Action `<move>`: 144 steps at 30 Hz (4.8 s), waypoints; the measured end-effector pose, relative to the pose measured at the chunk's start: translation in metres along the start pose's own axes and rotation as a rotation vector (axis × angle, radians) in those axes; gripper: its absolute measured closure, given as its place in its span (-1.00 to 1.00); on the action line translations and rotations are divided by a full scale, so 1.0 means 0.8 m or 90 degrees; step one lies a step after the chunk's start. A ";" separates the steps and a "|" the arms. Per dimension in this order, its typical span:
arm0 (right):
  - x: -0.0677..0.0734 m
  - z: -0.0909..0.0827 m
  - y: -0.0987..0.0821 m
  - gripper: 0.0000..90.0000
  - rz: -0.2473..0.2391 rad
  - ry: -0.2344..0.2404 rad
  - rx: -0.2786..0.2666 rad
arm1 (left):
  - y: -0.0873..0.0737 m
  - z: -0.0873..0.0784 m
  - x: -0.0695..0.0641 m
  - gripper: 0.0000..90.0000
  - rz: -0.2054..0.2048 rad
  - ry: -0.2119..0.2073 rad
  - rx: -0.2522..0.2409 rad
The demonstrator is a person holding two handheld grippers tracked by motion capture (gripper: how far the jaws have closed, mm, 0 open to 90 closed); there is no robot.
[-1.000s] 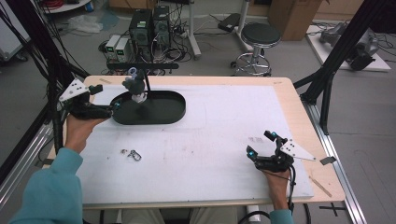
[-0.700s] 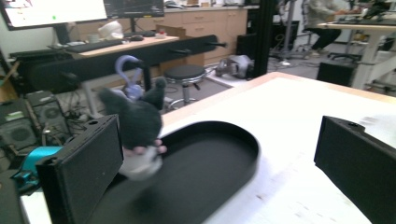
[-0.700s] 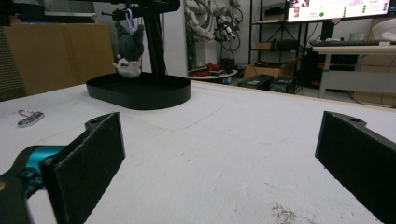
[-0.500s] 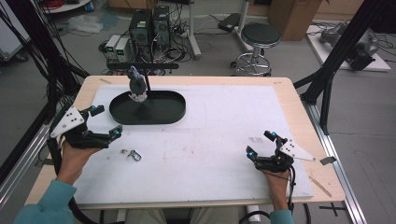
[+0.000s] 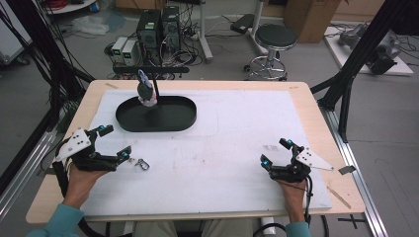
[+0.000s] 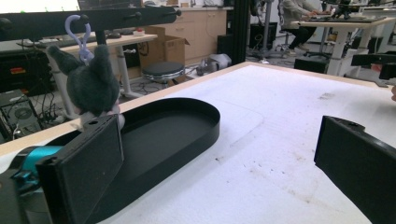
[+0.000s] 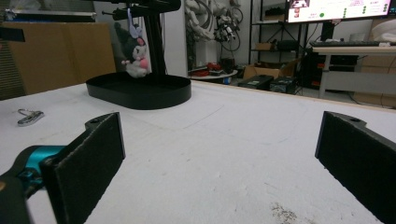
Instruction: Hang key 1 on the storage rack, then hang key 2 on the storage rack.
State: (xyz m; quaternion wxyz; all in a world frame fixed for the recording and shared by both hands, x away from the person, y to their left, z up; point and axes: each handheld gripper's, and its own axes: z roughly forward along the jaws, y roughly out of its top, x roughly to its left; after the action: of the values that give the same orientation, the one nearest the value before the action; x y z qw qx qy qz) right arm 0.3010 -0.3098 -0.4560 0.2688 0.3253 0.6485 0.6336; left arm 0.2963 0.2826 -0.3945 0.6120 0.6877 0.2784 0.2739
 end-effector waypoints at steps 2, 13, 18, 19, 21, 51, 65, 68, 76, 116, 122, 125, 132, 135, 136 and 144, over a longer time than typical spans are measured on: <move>0.000 0.000 0.000 -0.99 0.000 0.000 0.000 | 0.000 0.000 0.001 -0.96 0.000 0.000 -0.008; 0.001 0.000 0.000 -0.98 -0.006 0.002 0.001 | 0.000 -0.001 0.002 -0.96 0.004 0.008 -0.007; 0.001 0.000 0.000 -0.98 -0.007 0.002 0.001 | 0.001 -0.003 0.001 -0.96 0.006 0.008 -0.003; 0.001 0.000 0.000 -0.99 -0.006 0.002 0.001 | 0.002 -0.003 0.001 -0.96 0.007 0.008 -0.002; 0.000 0.000 0.000 -0.99 -0.010 0.003 -0.002 | 0.001 -0.004 0.001 -0.96 0.005 0.003 0.004; 0.001 0.000 0.000 -0.98 -0.007 0.003 0.000 | -0.019 0.026 -0.010 -0.96 0.089 -0.055 0.284; 0.001 0.000 0.000 -0.99 -0.008 0.001 -0.002 | -0.033 0.042 -0.011 -0.77 0.090 -0.081 0.371; 0.000 0.000 0.000 -0.99 -0.010 0.001 -0.004 | -0.035 0.045 -0.013 -0.77 0.097 -0.086 0.383; 0.001 0.000 0.000 -0.99 -0.005 0.002 -0.003 | -0.038 0.048 -0.012 -0.62 0.091 -0.083 0.402; 0.001 -0.001 0.000 -0.98 -0.004 0.001 -0.003 | -0.040 0.053 -0.011 0.73 0.080 -0.076 0.455; 0.001 0.000 0.000 -0.98 -0.004 0.001 -0.004 | -0.039 0.053 -0.010 0.80 0.076 -0.075 0.448; 0.001 0.000 0.000 -0.98 -0.004 0.000 -0.004 | -0.039 0.053 -0.009 0.84 0.075 -0.079 0.443; 0.001 0.000 0.000 -0.98 -0.004 0.000 -0.004 | -0.040 0.053 -0.008 0.86 0.068 -0.076 0.440; 0.001 0.000 0.000 -0.98 -0.004 0.000 -0.004 | -0.039 0.053 -0.008 0.87 0.062 -0.076 0.436; 0.001 -0.001 0.000 -0.98 -0.004 -0.001 -0.004 | -0.039 0.053 -0.007 0.89 0.063 -0.076 0.434; 0.001 -0.001 0.000 -0.98 -0.004 0.000 -0.003 | -0.039 0.053 -0.007 0.94 0.057 -0.080 0.435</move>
State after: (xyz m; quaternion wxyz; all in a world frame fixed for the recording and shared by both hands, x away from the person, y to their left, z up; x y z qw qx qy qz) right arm 0.3001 -0.3095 -0.4561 0.2715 0.3229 0.6480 0.6342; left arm 0.3214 0.2525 -0.4298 0.3498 0.8797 0.2857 0.1487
